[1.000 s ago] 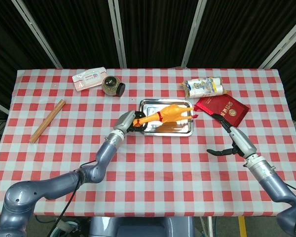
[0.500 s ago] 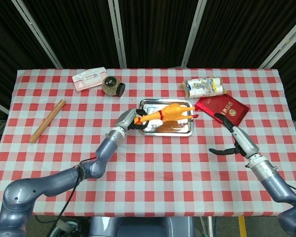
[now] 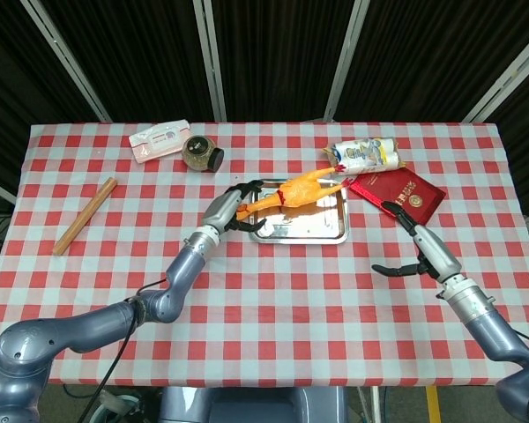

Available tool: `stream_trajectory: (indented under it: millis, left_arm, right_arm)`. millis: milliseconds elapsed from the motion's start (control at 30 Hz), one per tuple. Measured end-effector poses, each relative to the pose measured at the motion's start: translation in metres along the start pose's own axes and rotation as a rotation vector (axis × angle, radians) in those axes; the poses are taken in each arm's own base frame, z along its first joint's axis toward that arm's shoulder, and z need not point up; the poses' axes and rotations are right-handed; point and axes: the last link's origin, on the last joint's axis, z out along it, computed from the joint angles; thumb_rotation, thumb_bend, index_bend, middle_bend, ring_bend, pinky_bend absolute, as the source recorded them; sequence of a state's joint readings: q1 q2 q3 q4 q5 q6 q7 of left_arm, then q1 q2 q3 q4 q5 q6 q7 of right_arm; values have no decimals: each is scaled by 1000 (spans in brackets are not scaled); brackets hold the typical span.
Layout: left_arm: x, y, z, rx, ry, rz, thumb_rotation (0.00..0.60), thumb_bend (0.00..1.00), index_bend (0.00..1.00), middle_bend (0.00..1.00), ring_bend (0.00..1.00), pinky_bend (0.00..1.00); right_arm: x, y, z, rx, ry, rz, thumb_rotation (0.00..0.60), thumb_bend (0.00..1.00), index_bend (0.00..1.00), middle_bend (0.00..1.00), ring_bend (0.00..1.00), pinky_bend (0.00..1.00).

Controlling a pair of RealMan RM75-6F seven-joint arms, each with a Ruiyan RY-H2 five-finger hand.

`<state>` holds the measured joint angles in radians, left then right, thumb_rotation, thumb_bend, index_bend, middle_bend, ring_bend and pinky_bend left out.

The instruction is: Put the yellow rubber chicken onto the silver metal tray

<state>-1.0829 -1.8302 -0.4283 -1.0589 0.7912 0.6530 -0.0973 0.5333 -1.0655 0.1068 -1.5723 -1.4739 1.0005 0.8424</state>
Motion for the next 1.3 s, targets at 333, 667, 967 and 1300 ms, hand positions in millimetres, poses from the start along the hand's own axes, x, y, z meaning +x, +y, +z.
stream_trajectory:
  millis: [333, 667, 967, 1300]
  left_arm:
    - [36, -1, -24, -79, 106, 126, 600, 274, 72, 110, 0, 0]
    - [95, -36, -96, -42, 211, 302, 600, 274, 141, 130, 6, 0]
    - [137, -96, -215, 122, 337, 370, 600, 274, 167, 133, 6, 0]
    - [139, -134, -312, 236, 448, 397, 600, 274, 184, 138, 7, 0]
  right_arm:
    - [6, -2, -3, 22, 34, -10, 507, 156, 0, 0, 0, 72]
    - [18, 6, -9, 16, 120, -131, 590, 156, 0, 0, 0, 72]
    - [33, 18, -23, -23, 255, -407, 589, 156, 0, 0, 0, 64]
    - [33, 39, -69, -117, 377, -708, 590, 157, 0, 0, 0, 61]
